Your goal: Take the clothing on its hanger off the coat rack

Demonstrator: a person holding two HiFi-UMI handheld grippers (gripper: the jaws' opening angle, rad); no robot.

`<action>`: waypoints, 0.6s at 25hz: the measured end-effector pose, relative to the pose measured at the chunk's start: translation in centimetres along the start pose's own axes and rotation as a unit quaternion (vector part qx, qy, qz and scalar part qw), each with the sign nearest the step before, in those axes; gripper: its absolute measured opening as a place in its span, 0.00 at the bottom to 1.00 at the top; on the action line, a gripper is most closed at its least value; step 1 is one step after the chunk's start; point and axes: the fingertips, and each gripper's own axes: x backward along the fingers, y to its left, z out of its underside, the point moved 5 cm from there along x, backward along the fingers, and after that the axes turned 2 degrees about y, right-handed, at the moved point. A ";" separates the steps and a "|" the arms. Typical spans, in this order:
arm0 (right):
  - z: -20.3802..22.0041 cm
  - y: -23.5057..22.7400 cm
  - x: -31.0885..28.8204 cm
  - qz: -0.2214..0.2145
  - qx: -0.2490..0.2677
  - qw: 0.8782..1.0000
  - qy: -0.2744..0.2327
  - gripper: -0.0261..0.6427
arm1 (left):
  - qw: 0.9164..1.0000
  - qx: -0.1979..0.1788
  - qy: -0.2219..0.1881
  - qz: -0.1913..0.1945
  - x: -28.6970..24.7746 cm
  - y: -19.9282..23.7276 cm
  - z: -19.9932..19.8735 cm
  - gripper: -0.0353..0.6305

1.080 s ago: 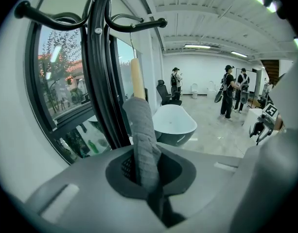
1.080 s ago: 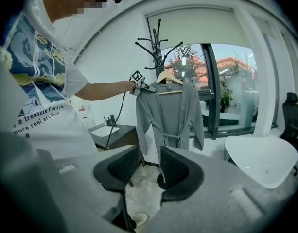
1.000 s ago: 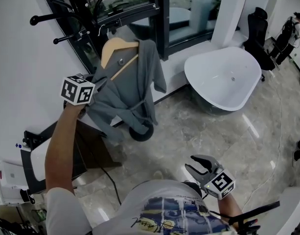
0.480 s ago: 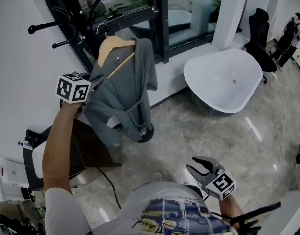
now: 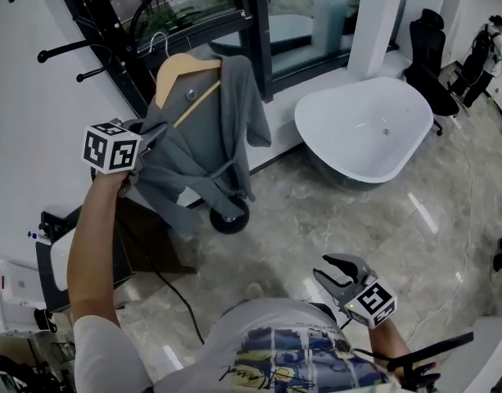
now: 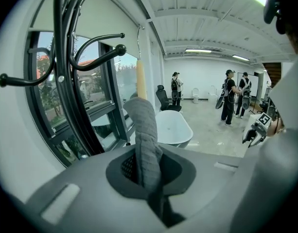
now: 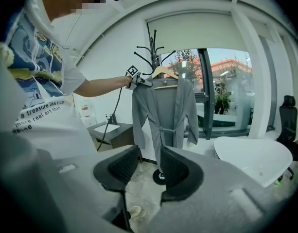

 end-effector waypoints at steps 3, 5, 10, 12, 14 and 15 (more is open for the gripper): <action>0.3 -1.0 1.5 0.001 0.004 1.000 -0.006 0.25 | 1.000 -0.002 -0.005 0.001 0.2 -2.1 -0.1 0.06; 0.6 -1.6 2.6 0.000 0.005 1.000 -0.009 0.25 | 1.000 -0.002 -0.008 0.000 0.6 -3.9 0.0 0.06; 1.8 -2.9 4.7 -0.008 0.017 1.000 -0.006 0.21 | 1.000 -0.002 -0.014 0.000 2.0 -9.2 0.2 0.06; 2.2 -3.2 5.3 -0.012 0.019 1.000 -0.006 0.16 | 1.000 -0.001 -0.016 -0.001 2.9 -11.4 0.5 0.06; 2.4 -3.4 5.9 -0.017 0.020 1.000 -0.007 0.14 | 1.000 0.002 -0.017 0.000 3.7 -13.4 0.8 0.06; 2.4 -3.4 6.1 -0.021 0.022 1.000 -0.009 0.13 | 1.000 0.003 -0.017 0.001 4.1 -14.3 1.0 0.06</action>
